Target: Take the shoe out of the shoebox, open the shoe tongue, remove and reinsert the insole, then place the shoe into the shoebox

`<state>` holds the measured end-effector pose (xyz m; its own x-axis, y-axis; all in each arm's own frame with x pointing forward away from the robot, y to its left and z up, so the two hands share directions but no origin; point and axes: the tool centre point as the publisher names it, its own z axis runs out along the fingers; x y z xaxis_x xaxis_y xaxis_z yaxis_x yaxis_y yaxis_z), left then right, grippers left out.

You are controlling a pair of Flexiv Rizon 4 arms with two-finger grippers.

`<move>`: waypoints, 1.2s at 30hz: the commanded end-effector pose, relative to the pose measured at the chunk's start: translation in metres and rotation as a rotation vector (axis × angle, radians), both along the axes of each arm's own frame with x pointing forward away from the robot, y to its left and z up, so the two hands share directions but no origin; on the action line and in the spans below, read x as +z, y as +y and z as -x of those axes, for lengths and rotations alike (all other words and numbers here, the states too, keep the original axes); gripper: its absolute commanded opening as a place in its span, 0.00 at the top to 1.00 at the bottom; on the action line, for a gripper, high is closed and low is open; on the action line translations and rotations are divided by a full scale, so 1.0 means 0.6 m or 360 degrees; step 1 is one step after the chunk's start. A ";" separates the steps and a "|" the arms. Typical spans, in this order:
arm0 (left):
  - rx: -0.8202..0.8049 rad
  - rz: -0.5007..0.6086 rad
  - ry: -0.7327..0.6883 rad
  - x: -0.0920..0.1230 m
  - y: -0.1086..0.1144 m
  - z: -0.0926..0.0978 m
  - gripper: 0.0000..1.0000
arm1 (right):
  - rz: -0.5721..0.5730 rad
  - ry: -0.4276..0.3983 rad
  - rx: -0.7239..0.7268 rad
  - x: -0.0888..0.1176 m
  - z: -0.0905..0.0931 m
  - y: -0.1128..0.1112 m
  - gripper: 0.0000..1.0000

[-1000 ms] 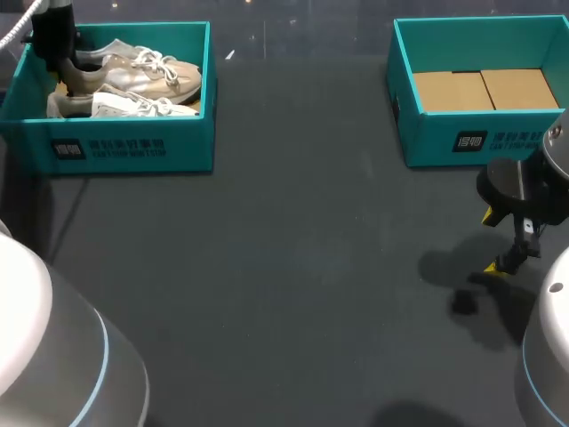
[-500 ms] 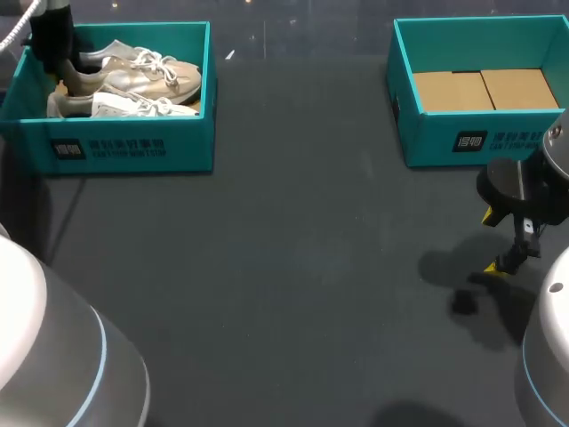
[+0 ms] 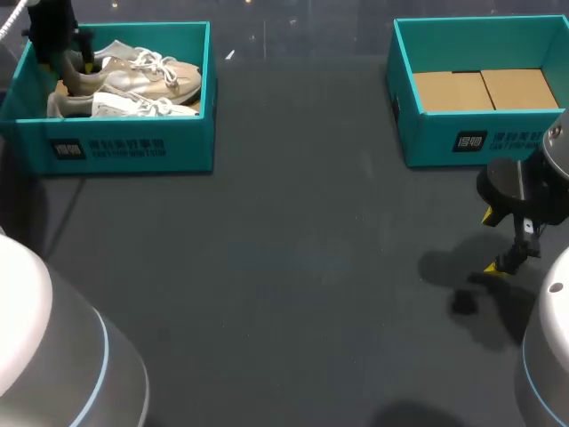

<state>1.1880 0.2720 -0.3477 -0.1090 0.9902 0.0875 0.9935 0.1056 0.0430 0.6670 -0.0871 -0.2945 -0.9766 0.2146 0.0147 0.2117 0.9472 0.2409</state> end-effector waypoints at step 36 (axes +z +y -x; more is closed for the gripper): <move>-0.0120 0.0019 0.0040 0.136 -0.043 0.176 0.00 | 0.0001 -0.0004 0.0000 -0.001 0.002 0.000 0.00</move>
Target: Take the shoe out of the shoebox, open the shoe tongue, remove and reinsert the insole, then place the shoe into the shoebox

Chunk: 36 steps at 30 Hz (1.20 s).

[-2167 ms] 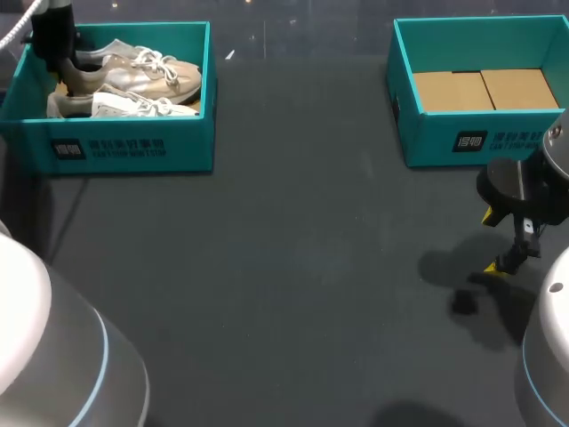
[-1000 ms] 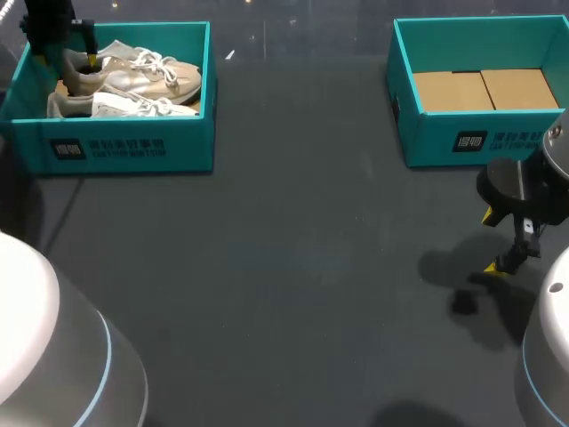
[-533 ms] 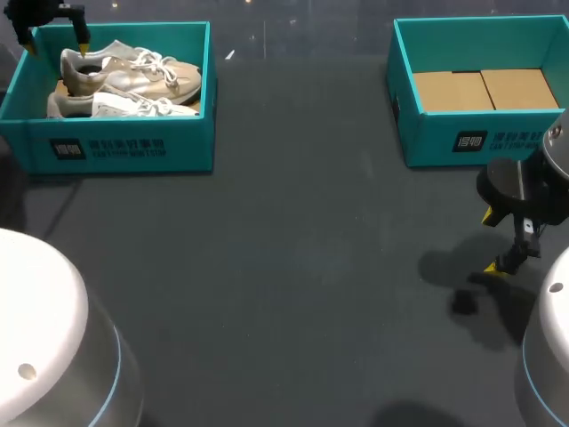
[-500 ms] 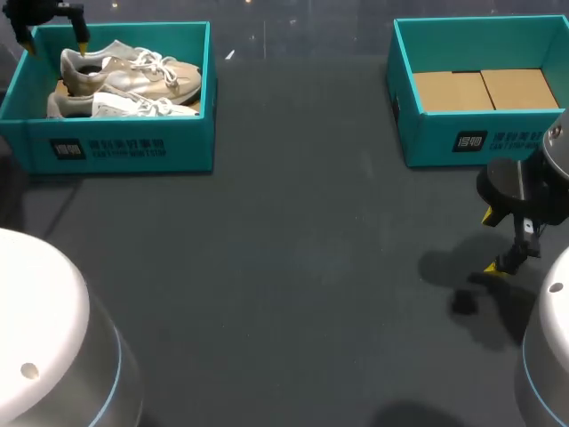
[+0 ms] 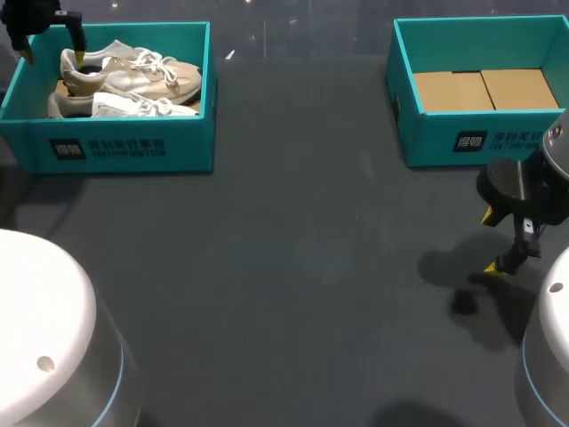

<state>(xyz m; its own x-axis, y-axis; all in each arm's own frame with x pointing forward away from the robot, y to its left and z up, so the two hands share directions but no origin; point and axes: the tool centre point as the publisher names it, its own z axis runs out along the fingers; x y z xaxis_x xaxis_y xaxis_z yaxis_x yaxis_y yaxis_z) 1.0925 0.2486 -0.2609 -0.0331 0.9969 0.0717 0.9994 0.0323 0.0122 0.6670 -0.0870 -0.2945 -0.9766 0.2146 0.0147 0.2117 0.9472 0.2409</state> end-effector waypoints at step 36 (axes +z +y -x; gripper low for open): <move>-0.0051 -0.0067 0.0078 -0.128 0.015 0.087 0.06 | 0.0001 -0.0004 0.0000 -0.001 0.002 0.000 0.00</move>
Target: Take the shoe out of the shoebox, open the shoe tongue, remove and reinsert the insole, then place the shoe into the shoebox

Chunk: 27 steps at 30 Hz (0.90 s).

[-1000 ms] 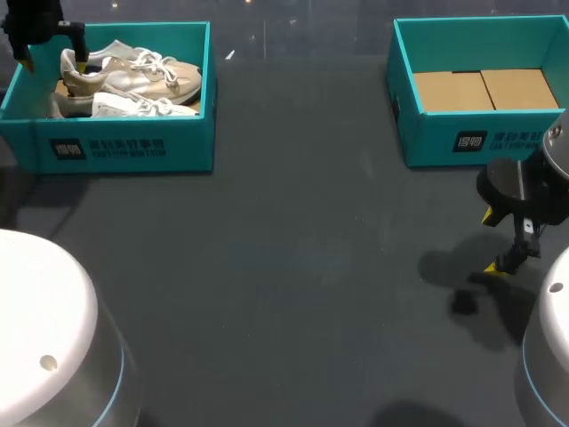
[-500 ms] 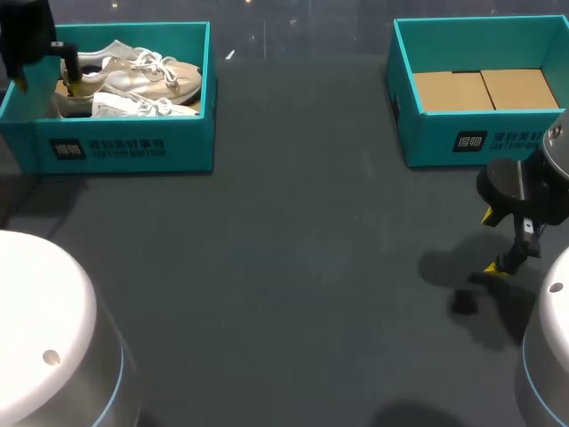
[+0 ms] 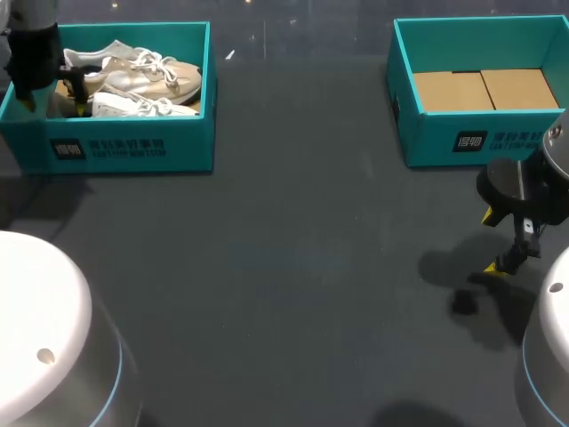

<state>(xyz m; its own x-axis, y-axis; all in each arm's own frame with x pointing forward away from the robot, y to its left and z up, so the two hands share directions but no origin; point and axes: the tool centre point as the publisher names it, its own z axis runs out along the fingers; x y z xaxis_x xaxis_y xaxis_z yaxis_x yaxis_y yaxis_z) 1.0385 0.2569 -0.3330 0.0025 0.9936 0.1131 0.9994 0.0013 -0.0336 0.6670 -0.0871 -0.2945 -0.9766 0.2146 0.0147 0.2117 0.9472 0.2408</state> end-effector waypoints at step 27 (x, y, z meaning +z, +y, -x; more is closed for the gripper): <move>0.0057 -0.0076 -0.0023 -0.060 0.025 -0.002 0.33 | 0.0001 -0.0004 0.0000 -0.001 0.002 0.000 0.00</move>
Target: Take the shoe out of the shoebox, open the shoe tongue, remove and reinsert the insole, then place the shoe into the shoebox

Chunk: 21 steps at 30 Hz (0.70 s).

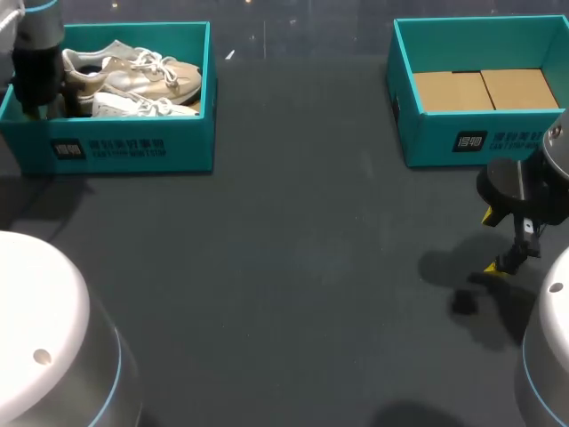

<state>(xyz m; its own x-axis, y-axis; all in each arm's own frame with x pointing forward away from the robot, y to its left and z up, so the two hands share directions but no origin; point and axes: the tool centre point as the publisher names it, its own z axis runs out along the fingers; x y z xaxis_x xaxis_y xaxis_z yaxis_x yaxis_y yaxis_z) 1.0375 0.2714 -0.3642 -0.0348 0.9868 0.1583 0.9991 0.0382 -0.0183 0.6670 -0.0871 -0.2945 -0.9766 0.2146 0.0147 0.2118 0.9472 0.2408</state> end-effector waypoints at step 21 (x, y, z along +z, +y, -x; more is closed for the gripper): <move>0.0012 -0.0032 0.0000 -0.012 0.022 -0.003 1.00 | 0.0001 -0.0004 0.0000 -0.001 0.002 0.000 0.00</move>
<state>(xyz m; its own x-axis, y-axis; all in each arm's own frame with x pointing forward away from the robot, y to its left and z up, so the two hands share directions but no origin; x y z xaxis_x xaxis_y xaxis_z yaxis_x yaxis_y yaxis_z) 1.0397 0.2824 -0.3732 -0.0427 0.9828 0.1799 0.9987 0.0467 -0.0183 0.6670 -0.0871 -0.2945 -0.9766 0.2146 0.0147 0.2118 0.9472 0.2408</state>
